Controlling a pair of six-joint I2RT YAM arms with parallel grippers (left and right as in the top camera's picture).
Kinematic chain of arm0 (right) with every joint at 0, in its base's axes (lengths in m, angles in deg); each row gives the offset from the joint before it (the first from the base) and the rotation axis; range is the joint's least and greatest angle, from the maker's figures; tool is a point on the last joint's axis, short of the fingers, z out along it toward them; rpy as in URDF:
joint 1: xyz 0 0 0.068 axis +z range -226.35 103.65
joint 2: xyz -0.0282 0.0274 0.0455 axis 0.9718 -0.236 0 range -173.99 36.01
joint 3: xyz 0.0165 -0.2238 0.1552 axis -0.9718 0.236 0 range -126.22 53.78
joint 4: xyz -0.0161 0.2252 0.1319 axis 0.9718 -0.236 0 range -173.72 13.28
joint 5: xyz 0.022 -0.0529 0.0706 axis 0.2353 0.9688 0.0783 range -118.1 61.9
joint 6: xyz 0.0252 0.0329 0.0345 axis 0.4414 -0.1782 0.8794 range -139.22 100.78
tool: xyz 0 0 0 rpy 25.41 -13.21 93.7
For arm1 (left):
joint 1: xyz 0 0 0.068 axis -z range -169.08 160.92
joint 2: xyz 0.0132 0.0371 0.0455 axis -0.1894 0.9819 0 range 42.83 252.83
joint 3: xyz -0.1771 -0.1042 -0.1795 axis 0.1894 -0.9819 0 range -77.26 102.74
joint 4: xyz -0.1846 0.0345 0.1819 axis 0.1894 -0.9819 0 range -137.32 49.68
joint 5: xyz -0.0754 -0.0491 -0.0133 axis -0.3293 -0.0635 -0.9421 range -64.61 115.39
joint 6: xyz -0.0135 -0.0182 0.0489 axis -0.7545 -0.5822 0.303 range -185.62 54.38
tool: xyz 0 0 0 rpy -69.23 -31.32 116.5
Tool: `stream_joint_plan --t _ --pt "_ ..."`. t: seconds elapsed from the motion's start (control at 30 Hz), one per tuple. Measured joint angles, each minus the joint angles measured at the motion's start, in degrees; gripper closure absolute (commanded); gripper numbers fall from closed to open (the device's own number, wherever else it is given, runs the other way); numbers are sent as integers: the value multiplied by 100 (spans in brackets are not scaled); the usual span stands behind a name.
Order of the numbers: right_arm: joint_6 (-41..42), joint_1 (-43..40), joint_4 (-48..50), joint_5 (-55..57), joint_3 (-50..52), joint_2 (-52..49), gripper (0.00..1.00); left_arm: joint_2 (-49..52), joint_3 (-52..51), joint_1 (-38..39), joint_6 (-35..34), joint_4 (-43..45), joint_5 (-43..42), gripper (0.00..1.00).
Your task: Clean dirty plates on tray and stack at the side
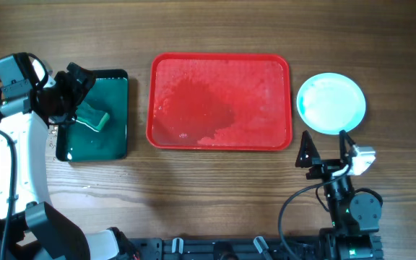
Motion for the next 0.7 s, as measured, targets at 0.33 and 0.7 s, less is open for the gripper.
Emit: stream_joint_plan --t 0.33,0.7 --pt "-1349 0 -2 24 0 0 0 0 0 0 0 0 0 0" --pt "-1473 0 -2 24 0 0 0 0 0 0 0 0 2 0"
